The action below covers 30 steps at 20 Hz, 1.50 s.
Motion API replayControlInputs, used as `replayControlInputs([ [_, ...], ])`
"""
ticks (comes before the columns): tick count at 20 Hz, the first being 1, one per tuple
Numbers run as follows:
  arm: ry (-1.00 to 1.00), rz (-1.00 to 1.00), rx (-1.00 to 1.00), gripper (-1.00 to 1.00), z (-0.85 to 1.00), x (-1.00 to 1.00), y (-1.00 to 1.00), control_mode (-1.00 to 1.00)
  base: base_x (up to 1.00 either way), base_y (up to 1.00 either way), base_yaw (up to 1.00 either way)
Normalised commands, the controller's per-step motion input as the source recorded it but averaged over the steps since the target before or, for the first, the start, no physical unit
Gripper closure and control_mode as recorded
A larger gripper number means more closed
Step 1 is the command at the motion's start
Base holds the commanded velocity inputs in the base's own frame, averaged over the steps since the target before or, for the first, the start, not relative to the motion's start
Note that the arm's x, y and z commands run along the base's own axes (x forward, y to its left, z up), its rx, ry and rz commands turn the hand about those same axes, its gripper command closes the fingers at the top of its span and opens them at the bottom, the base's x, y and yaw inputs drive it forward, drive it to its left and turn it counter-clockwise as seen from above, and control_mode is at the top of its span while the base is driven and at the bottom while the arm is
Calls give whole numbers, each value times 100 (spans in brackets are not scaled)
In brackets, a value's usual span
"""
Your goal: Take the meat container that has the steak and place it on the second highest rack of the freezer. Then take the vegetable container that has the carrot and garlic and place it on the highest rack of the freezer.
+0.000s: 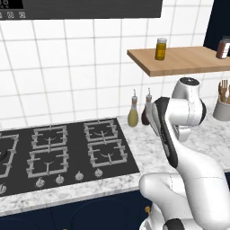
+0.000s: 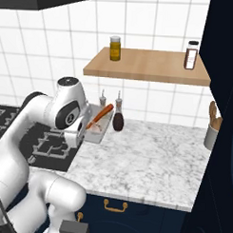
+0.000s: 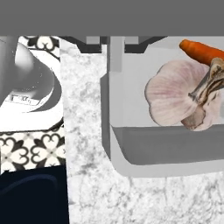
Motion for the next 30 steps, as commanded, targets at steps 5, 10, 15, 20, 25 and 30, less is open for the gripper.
replayControlInputs([
  [5, 0, 5, 1, 100, 46, -31, 44, -100, 0, 0, 0],
  [10, 0, 15, 1, 100, 42, -20, 53, -100, 0, 0, 0],
  [15, -3, 3, 0, 100, 36, -51, 46, -100, 0, 0, 0],
  [20, -4, -5, 0, 100, 35, -37, 39, -100, 0, 0, 0],
  [25, 0, 0, 4, 100, 42, -12, 0, -100, 0, 0, 0],
  [30, 0, 0, 0, 100, 16, -14, 11, -100, 0, 0, 0],
])
